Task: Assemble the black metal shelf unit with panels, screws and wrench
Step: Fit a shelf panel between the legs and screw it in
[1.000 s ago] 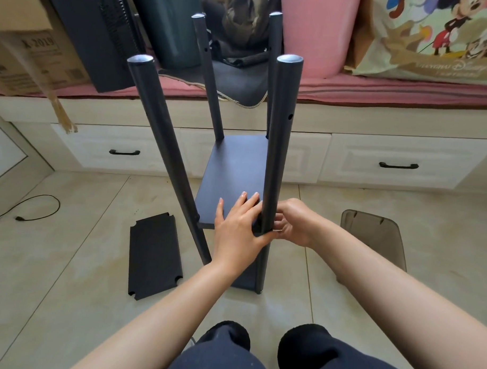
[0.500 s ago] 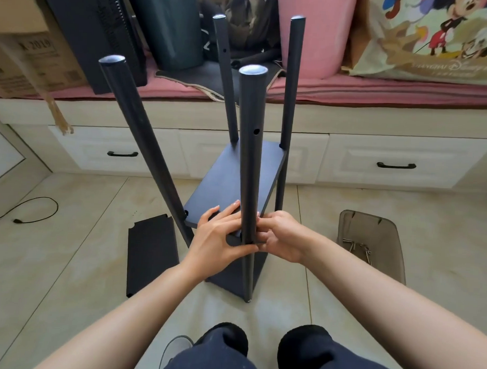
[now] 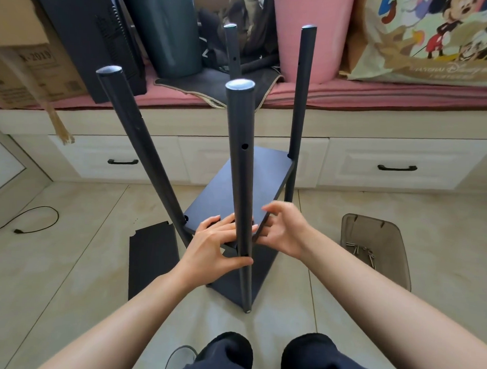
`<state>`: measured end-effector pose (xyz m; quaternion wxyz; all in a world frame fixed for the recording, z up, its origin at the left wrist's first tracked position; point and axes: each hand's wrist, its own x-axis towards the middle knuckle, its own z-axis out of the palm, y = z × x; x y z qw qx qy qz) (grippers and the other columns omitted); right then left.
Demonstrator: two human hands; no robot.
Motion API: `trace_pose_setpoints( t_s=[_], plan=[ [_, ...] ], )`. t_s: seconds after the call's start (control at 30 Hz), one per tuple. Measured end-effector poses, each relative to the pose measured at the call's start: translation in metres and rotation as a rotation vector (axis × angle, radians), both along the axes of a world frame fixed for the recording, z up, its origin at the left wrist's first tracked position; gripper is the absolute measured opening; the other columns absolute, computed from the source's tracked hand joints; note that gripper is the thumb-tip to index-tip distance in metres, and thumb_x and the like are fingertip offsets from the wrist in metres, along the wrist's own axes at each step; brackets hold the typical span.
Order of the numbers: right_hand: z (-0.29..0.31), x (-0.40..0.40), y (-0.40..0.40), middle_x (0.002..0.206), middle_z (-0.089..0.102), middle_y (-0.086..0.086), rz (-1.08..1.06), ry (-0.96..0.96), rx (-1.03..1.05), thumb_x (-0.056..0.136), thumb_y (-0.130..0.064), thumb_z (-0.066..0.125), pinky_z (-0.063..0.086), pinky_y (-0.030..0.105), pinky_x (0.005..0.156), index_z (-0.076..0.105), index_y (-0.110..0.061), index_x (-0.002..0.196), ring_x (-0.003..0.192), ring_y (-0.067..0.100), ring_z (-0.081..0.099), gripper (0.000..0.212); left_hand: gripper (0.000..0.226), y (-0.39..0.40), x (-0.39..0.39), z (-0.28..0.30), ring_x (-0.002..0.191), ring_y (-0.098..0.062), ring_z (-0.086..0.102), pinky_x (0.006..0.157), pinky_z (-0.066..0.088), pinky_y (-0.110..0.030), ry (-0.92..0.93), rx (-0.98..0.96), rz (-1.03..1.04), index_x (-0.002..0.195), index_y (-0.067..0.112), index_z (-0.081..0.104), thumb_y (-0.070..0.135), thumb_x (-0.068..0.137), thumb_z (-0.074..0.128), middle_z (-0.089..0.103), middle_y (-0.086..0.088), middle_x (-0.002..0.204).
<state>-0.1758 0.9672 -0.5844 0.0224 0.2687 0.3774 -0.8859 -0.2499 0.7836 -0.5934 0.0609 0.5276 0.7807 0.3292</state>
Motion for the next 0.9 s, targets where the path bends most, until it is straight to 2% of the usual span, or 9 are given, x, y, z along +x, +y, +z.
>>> trace_pose_setpoints(
  t_s=[0.1, 0.2, 0.43, 0.53, 0.63, 0.73, 0.8, 0.87, 0.9],
  plan=[
    [-0.003, -0.018, 0.006, 0.123, 0.064, 0.015, -0.143, -0.013, 0.111, 0.1, -0.032, 0.054, 0.059, 0.05, 0.081, 0.05, -0.008, 0.131, 0.105, 0.034, 0.067, 0.039, 0.062, -0.001, 0.0, 0.0, 0.148, 0.003, 0.027, 0.122, 0.018, -0.04, -0.008, 0.003, 0.006, 0.135, 0.036, 0.061, 0.033, 0.079, 0.085, 0.046, 0.026, 0.146],
    [-0.009, -0.026, 0.01, 0.125, 0.064, 0.014, -0.178, 0.035, 0.144, 0.103, -0.024, 0.049, 0.056, 0.054, 0.089, 0.048, -0.01, 0.133, 0.11, 0.034, 0.065, 0.034, 0.06, -0.001, 0.0, 0.0, 0.147, 0.005, 0.026, 0.122, 0.018, -0.039, -0.033, 0.002, 0.005, 0.134, 0.035, 0.062, 0.032, 0.078, 0.086, 0.045, 0.027, 0.146],
    [-0.01, -0.023, 0.017, 0.126, 0.065, 0.014, -0.096, 0.105, 0.102, 0.103, -0.019, 0.048, 0.056, 0.053, 0.089, 0.05, -0.012, 0.13, 0.113, 0.033, 0.065, 0.028, 0.056, 0.0, 0.001, 0.004, 0.147, 0.005, 0.026, 0.124, 0.016, -0.035, -0.036, -0.011, 0.017, 0.131, 0.033, 0.065, 0.03, 0.078, 0.085, 0.044, 0.031, 0.144],
    [-0.009, -0.021, 0.018, 0.13, 0.062, 0.016, -0.08, 0.1, 0.105, 0.103, -0.02, 0.049, 0.055, 0.053, 0.09, 0.047, -0.011, 0.134, 0.116, 0.034, 0.063, 0.033, 0.047, -0.004, 0.011, 0.006, 0.143, 0.002, 0.037, 0.122, 0.025, -0.03, -0.125, 0.065, 0.066, 0.12, 0.032, 0.071, 0.023, 0.076, 0.087, 0.053, 0.034, 0.136],
    [-0.009, -0.021, 0.018, 0.132, 0.061, 0.015, -0.086, 0.084, 0.101, 0.102, -0.022, 0.05, 0.055, 0.051, 0.091, 0.047, -0.01, 0.137, 0.117, 0.033, 0.063, 0.037, 0.031, -0.02, 0.024, 0.002, 0.114, -0.005, 0.065, 0.095, 0.051, -0.02, -0.311, 0.313, 0.326, 0.099, 0.034, 0.078, 0.023, 0.072, 0.09, 0.074, 0.018, 0.108],
    [-0.008, -0.021, 0.017, 0.131, 0.063, 0.013, -0.092, 0.07, 0.105, 0.103, -0.024, 0.049, 0.056, 0.047, 0.09, 0.049, -0.009, 0.137, 0.116, 0.031, 0.063, 0.037, 0.019, -0.026, 0.034, -0.005, 0.08, -0.01, 0.068, 0.068, 0.054, -0.02, -0.58, 0.424, 0.739, 0.08, 0.026, 0.07, 0.034, 0.074, 0.087, 0.071, 0.009, 0.081],
    [-0.006, -0.02, 0.016, 0.129, 0.064, 0.013, -0.097, 0.055, 0.115, 0.103, -0.023, 0.05, 0.057, 0.044, 0.086, 0.05, -0.007, 0.135, 0.115, 0.03, 0.064, 0.036, 0.026, -0.023, 0.03, -0.008, 0.084, -0.017, 0.07, 0.074, 0.053, -0.024, -0.936, 0.395, 0.894, 0.091, 0.016, 0.068, 0.033, 0.079, 0.084, 0.072, 0.001, 0.089],
    [-0.004, -0.019, 0.016, 0.128, 0.064, 0.014, -0.106, 0.028, 0.142, 0.102, -0.023, 0.052, 0.058, 0.044, 0.087, 0.05, -0.006, 0.134, 0.114, 0.03, 0.064, 0.037, 0.032, -0.014, 0.027, -0.004, 0.094, -0.024, 0.074, 0.083, 0.054, -0.031, -1.445, 0.427, 0.753, 0.107, 0.008, 0.069, 0.026, 0.083, 0.079, 0.075, -0.011, 0.105],
    [-0.003, -0.019, 0.016, 0.127, 0.064, 0.014, -0.11, 0.013, 0.159, 0.101, -0.023, 0.053, 0.057, 0.045, 0.089, 0.051, -0.005, 0.133, 0.113, 0.03, 0.065, 0.037, 0.037, -0.009, 0.026, 0.0, 0.097, -0.026, 0.075, 0.085, 0.055, -0.034, -1.605, 0.451, 0.65, 0.114, 0.007, 0.068, 0.025, 0.083, 0.076, 0.075, -0.013, 0.111]
  ],
)
